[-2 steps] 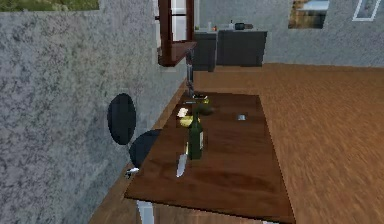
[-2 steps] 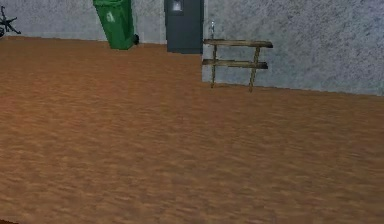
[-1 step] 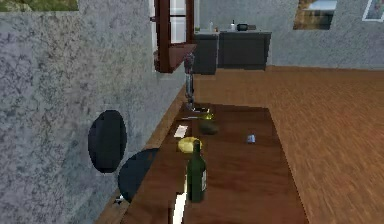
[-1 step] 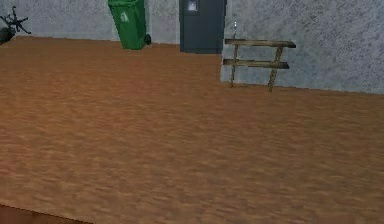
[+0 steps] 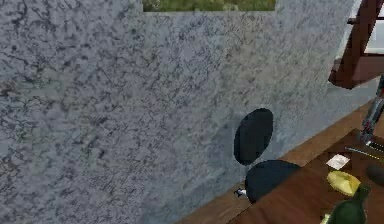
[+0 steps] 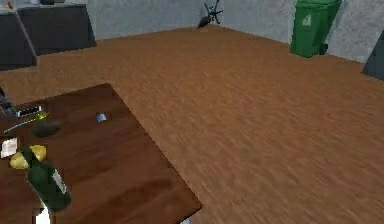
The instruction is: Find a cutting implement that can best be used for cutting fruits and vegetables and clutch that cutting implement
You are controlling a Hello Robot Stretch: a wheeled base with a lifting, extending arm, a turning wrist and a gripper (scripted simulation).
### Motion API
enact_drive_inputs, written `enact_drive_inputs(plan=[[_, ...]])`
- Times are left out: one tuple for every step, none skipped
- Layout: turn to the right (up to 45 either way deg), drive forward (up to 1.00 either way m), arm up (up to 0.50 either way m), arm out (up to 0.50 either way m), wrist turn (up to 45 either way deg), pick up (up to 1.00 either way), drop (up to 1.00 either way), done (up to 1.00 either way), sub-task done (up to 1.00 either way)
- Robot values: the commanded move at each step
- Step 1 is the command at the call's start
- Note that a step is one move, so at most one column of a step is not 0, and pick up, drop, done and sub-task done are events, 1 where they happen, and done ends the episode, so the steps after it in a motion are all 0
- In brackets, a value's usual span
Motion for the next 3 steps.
enact_drive_inputs(plan=[[-42.0,0.0,0.0,0.0,0.0,0.0,0.0,0.0,0.0],[0.0,0.0,0.5,0.0,0.0,0.0,0.0,0.0,0.0],[0.0,0.0,0.22,0.0,0.0,0.0,0.0,0.0,0.0]])
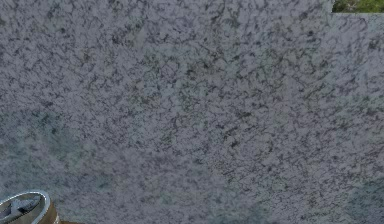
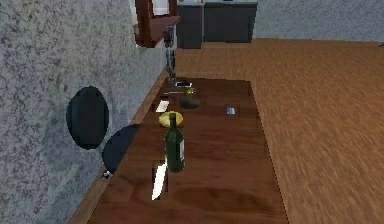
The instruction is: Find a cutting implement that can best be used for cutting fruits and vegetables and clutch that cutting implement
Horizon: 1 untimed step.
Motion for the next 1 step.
enact_drive_inputs(plan=[[0.0,0.0,0.0,0.26,0.0,0.0,0.0,0.0,0.0]])
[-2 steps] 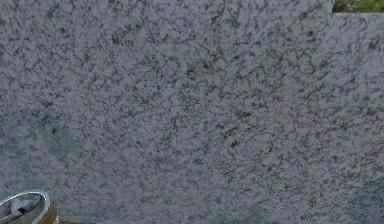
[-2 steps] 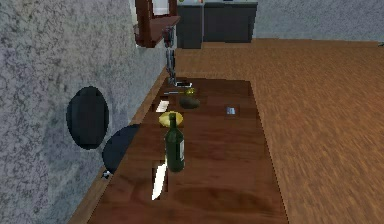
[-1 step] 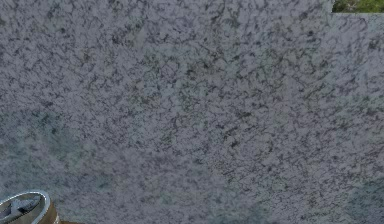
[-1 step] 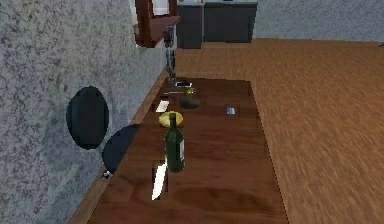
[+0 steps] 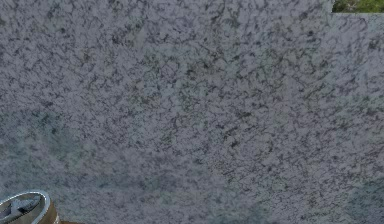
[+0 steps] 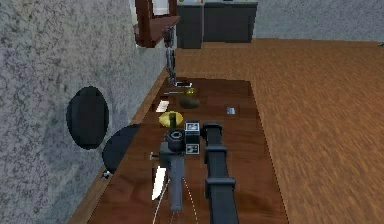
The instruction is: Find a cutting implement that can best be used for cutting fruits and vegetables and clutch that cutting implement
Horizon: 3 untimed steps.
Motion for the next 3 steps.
enact_drive_inputs(plan=[[0.0,0.0,0.0,0.0,45.0,0.0,0.0,0.0,0.0],[0.0,0.0,0.0,0.0,45.0,0.0,0.0,0.0,0.0],[0.0,0.0,0.0,0.0,45.0,0.0,0.0,0.0,0.0]])
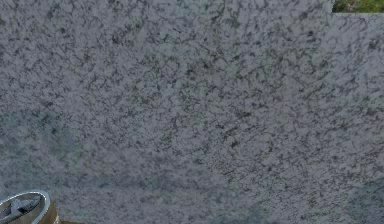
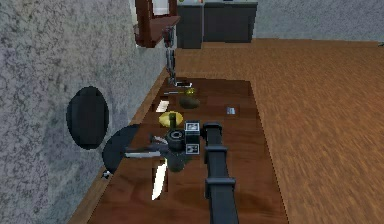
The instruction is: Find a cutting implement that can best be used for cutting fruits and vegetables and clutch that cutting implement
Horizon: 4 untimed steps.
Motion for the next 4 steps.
enact_drive_inputs(plan=[[0.0,0.0,0.0,0.0,3.0,0.0,0.0,0.0,0.0],[0.0,0.0,-0.3,0.0,0.0,0.0,0.0,0.0,0.0],[0.0,0.0,0.0,0.0,0.0,1.0,0.0,0.0,0.0],[0.0,0.0,0.1,0.0,0.0,0.0,0.0,0.0,0.0]])
